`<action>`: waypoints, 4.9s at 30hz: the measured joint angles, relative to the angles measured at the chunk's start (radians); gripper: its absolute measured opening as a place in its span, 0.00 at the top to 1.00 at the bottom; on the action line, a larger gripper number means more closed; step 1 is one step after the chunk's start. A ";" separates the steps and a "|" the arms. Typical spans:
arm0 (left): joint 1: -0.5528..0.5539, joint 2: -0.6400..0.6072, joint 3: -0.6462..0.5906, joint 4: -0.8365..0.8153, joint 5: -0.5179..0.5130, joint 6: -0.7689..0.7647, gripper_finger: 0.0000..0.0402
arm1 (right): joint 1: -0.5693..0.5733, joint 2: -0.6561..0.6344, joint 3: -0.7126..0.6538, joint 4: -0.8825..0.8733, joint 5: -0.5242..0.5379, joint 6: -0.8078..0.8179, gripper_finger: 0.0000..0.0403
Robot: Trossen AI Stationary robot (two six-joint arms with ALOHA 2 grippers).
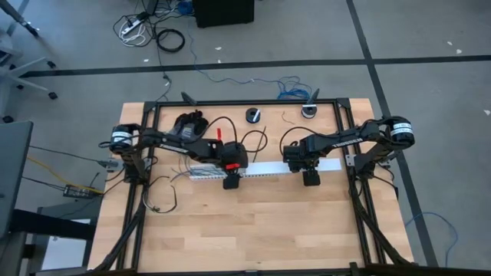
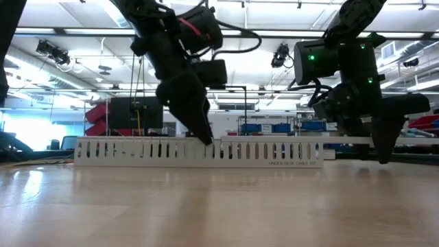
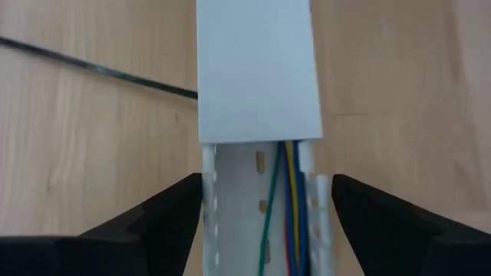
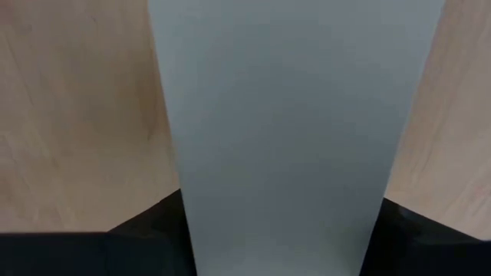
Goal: Ziptie cables
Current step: Close the white cable duct
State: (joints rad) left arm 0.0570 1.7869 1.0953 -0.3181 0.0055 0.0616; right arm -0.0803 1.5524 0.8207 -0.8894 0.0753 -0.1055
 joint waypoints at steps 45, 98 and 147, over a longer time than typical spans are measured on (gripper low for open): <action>-0.008 -0.013 -0.052 -0.011 -0.021 -0.067 0.37 | 0.000 0.000 0.000 0.039 -0.008 -0.023 0.43; -0.008 0.021 -0.051 0.091 -0.044 -0.055 0.44 | -0.001 0.000 -0.001 0.069 -0.025 -0.048 0.43; -0.007 0.031 -0.051 0.151 -0.019 -0.040 0.36 | 0.000 0.000 0.001 0.115 -0.046 -0.074 0.43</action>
State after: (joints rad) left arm 0.0502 1.8176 1.0448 -0.1673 -0.0135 0.0213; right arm -0.0807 1.5528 0.8219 -0.7747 0.0296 -0.1799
